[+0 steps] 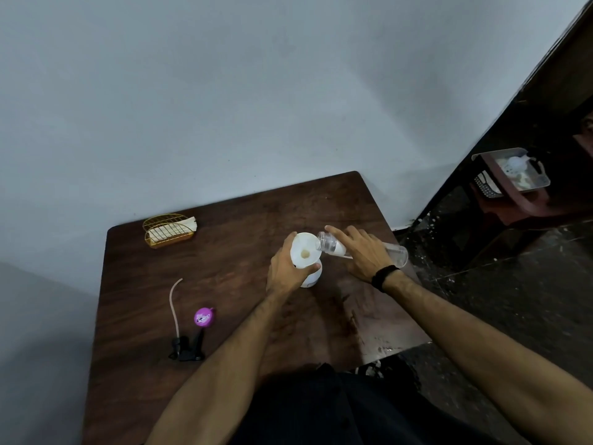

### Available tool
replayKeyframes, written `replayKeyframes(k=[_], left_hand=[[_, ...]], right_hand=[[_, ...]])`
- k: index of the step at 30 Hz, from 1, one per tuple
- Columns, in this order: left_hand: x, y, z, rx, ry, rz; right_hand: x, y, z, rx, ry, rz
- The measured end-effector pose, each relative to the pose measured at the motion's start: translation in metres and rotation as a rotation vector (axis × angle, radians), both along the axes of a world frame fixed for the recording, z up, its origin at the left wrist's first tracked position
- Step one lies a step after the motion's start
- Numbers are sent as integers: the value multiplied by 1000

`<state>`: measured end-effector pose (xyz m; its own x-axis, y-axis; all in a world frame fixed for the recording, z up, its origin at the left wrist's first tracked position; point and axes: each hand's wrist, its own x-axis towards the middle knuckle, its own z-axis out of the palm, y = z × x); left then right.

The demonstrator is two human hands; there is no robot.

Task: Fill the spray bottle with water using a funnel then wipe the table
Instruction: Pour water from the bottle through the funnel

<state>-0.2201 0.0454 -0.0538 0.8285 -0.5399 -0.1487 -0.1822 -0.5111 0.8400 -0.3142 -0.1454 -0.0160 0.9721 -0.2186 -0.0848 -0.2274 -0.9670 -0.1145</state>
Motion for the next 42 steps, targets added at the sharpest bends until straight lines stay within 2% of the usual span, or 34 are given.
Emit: replayKeyframes(k=[19, 42], left_hand=[[2, -1, 11, -27, -15, -9], [8, -2, 13, 13, -27, 3]], right_hand=[[9, -5, 9, -129, 19, 68], [14, -13, 10, -139, -27, 83]])
